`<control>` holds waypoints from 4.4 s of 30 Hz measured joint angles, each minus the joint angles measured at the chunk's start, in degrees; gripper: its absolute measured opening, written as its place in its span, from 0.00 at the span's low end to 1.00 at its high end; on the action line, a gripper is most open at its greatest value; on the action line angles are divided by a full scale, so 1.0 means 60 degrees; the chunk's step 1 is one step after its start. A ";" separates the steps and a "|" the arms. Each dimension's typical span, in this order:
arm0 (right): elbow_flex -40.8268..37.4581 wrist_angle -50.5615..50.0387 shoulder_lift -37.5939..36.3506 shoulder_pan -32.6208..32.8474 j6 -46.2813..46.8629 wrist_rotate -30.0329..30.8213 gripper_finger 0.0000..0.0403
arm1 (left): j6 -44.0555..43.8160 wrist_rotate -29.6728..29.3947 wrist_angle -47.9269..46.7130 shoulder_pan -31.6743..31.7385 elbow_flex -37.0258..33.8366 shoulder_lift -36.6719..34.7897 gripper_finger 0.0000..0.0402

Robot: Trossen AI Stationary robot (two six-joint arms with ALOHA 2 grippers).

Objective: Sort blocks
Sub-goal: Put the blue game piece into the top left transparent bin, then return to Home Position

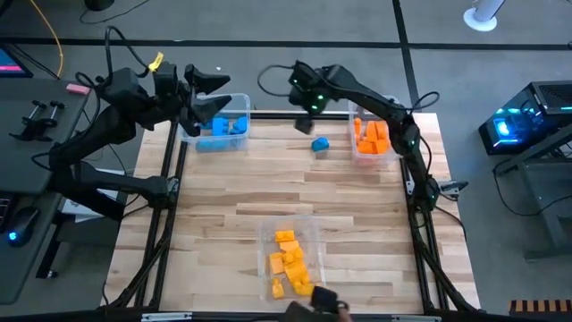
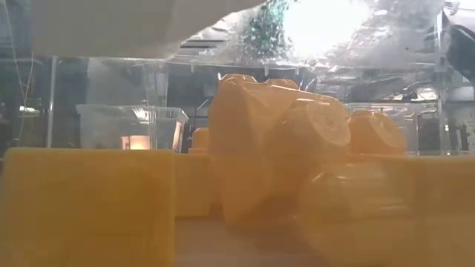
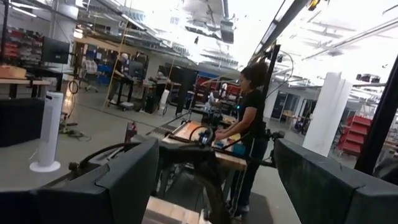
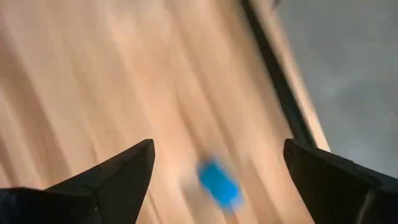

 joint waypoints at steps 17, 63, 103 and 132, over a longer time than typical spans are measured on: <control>-0.3666 -0.0055 -0.0024 -0.0208 -0.5594 0.0970 0.88 | 0.0084 0.0000 -0.0163 0.0004 0.0000 0.0000 0.77; -0.8735 0.5270 -0.2238 -0.0095 -0.7854 0.1667 0.79 | 0.0312 -0.0125 -0.0956 0.0000 -0.0004 -0.0255 0.77; -0.7387 1.3604 -0.2983 0.2243 0.0333 -0.0113 0.33 | 0.0929 -0.0213 0.0334 0.0131 -0.0004 -0.0259 0.77; -0.0181 1.3771 0.2821 0.1633 0.3829 0.0205 0.87 | -0.1046 0.1686 -0.0054 0.0113 -0.0004 -0.0284 0.77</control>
